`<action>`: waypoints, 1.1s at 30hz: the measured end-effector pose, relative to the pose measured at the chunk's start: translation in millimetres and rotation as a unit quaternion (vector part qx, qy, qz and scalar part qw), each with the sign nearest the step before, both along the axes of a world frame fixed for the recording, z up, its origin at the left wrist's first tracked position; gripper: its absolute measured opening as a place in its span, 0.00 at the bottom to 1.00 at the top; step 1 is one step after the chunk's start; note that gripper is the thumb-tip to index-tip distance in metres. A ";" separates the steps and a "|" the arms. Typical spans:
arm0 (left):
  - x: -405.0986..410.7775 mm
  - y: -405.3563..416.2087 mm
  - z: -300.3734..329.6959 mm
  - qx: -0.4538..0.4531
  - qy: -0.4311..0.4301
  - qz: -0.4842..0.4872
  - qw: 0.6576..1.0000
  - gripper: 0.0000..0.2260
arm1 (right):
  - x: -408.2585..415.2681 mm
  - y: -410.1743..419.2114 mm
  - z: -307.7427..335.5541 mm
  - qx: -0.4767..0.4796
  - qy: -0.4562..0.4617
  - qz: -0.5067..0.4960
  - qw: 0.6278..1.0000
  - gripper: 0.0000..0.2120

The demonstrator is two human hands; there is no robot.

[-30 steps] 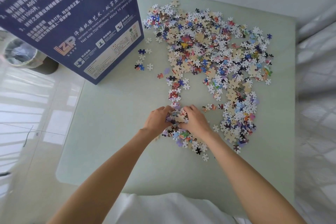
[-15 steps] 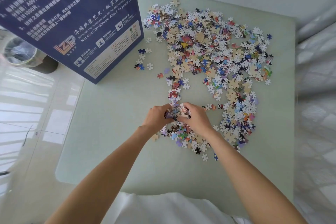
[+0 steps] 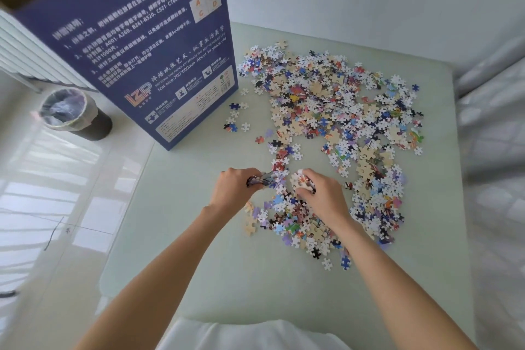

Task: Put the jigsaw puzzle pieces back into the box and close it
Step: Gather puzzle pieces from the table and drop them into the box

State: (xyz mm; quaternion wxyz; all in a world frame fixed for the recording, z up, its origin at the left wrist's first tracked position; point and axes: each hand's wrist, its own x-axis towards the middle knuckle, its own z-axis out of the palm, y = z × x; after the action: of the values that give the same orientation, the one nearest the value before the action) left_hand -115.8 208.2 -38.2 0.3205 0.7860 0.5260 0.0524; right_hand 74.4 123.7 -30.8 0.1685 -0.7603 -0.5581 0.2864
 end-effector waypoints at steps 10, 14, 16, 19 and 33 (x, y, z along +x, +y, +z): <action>-29.6 40.0 117.8 0.231 -0.093 0.003 0.969 0.05 | -11.1 51.3 110.2 0.162 0.092 0.017 0.982 0.22; -48.6 77.8 193.8 0.350 -0.122 0.021 0.929 0.08 | -17.0 109.0 177.4 0.255 0.140 0.040 0.956 0.19; -60.3 97.9 232.4 0.406 -0.131 0.050 0.903 0.09 | -24.1 142.0 212.6 0.301 0.143 0.061 0.941 0.16; -78.6 131.6 269.0 0.449 -0.105 0.111 0.880 0.09 | -37.9 192.5 249.2 0.349 0.124 0.091 0.924 0.16; -101.6 190.6 271.0 0.277 -0.001 0.151 0.949 0.05 | -97.6 313.0 275.6 0.290 0.025 0.336 0.896 0.15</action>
State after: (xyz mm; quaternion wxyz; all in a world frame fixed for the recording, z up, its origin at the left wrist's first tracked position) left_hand -217.4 398.8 232.8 0.0789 0.7550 0.6032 0.2450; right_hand -23.2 436.8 244.8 0.2894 -0.4371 -0.8344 0.1703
